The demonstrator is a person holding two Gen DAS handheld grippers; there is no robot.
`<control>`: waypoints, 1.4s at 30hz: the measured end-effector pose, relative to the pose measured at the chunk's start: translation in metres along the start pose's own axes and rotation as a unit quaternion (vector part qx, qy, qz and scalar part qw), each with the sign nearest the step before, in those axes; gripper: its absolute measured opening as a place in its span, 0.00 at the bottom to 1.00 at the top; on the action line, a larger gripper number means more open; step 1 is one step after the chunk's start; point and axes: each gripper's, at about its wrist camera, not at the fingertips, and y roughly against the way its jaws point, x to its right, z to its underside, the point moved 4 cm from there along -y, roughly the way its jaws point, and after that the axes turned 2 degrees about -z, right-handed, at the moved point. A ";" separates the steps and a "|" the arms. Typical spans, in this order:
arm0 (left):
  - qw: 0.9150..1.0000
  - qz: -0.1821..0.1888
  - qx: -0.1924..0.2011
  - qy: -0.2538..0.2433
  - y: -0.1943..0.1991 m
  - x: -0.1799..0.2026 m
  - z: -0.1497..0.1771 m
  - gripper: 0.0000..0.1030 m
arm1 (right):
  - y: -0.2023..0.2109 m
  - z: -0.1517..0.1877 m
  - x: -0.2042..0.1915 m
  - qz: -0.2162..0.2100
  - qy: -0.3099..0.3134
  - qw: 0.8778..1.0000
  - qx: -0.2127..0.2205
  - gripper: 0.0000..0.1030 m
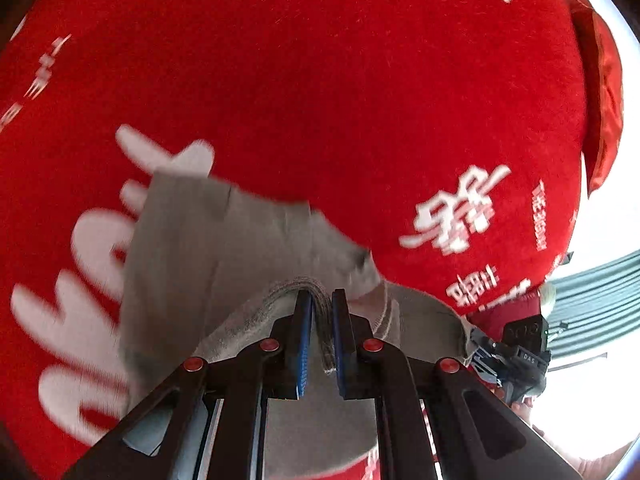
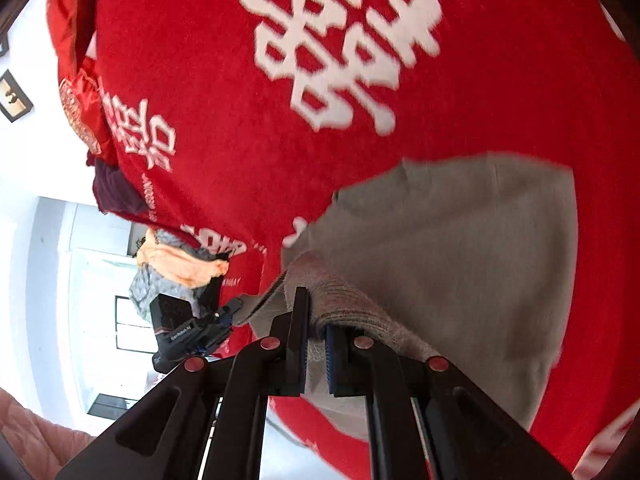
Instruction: Fold small clothes
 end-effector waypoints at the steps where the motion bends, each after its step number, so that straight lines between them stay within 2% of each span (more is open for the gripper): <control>1: 1.000 -0.005 0.001 0.000 -0.008 -0.001 -0.008 0.11 | -0.004 -0.013 0.005 0.005 0.000 1.000 0.001 0.07; 5: 0.999 -0.033 -0.002 0.015 -0.042 -0.015 -0.030 0.11 | -0.024 -0.042 0.038 0.032 -0.019 0.999 -0.006 0.07; 10: 0.996 -0.089 -0.010 0.021 -0.073 -0.037 -0.036 0.11 | -0.049 -0.055 0.089 0.065 -0.060 0.996 -0.018 0.07; 14: 0.990 -0.135 -0.008 0.032 -0.080 -0.047 -0.039 0.11 | -0.064 -0.060 0.115 0.084 -0.085 0.993 -0.023 0.07; 16: 0.987 -0.157 -0.012 0.035 -0.078 -0.049 -0.040 0.25 | -0.067 -0.061 0.121 0.089 -0.100 0.991 -0.025 0.08; 18: 0.983 -0.184 -0.003 0.021 -0.071 -0.045 -0.043 0.48 | -0.067 -0.064 0.122 0.092 -0.117 0.988 -0.026 0.08; 19: 0.981 -0.196 0.004 0.010 -0.065 -0.041 -0.044 0.49 | -0.065 -0.066 0.118 0.099 -0.112 0.988 -0.028 0.10; 21: 0.979 -0.204 0.010 -0.008 -0.054 -0.033 -0.047 0.49 | -0.056 -0.069 0.108 0.118 -0.082 0.989 -0.021 0.27; 22: 0.978 -0.208 0.011 -0.017 -0.050 -0.029 -0.047 0.49 | -0.049 -0.071 0.102 0.129 -0.063 0.989 -0.015 0.42; 23: 0.977 -0.213 0.013 -0.028 -0.045 -0.023 -0.047 0.49 | -0.044 -0.073 0.099 0.136 -0.053 0.989 -0.013 0.46; 26: 0.975 -0.215 0.009 -0.056 -0.041 -0.007 -0.041 0.52 | -0.032 -0.076 0.085 0.188 0.017 0.982 -0.026 0.46; 27: 0.974 -0.215 0.000 -0.068 -0.045 -0.002 -0.036 0.57 | -0.034 -0.075 0.082 0.203 0.040 0.978 -0.037 0.46; 29: 0.971 -0.217 -0.024 -0.097 -0.061 0.009 -0.024 0.57 | -0.045 -0.073 0.078 0.236 0.085 0.966 -0.067 0.46; 31: 0.967 -0.218 -0.056 -0.119 -0.086 0.017 -0.009 0.57 | -0.055 -0.074 0.083 0.234 0.086 0.965 -0.080 0.46; 33: 0.964 -0.215 -0.075 -0.135 -0.103 0.024 0.003 0.57 | -0.071 -0.078 0.098 0.226 0.053 0.968 -0.094 0.46; 34: 0.962 -0.216 -0.083 -0.145 -0.114 0.029 0.010 0.57 | -0.076 -0.078 0.104 0.227 0.043 0.968 -0.100 0.40; 35: 0.961 -0.218 -0.085 -0.150 -0.116 0.031 0.013 0.57 | -0.082 -0.078 0.110 0.226 0.029 0.967 -0.113 0.09; 37: 0.955 -0.235 -0.081 -0.164 -0.126 0.034 0.019 0.57 | -0.080 -0.080 0.106 0.234 0.052 0.965 -0.104 0.07; 38: 0.948 -0.258 -0.075 -0.169 -0.130 0.032 0.019 0.57 | -0.076 -0.080 0.104 0.243 0.065 0.963 -0.099 0.07; 40: 0.937 -0.301 -0.066 -0.166 -0.135 0.019 0.017 0.57 | -0.066 -0.085 0.115 0.285 0.065 0.951 -0.095 0.07; 42: 0.940 -0.298 -0.055 -0.154 -0.133 0.013 0.013 0.57 | -0.061 -0.086 0.130 0.292 0.036 0.951 -0.097 0.08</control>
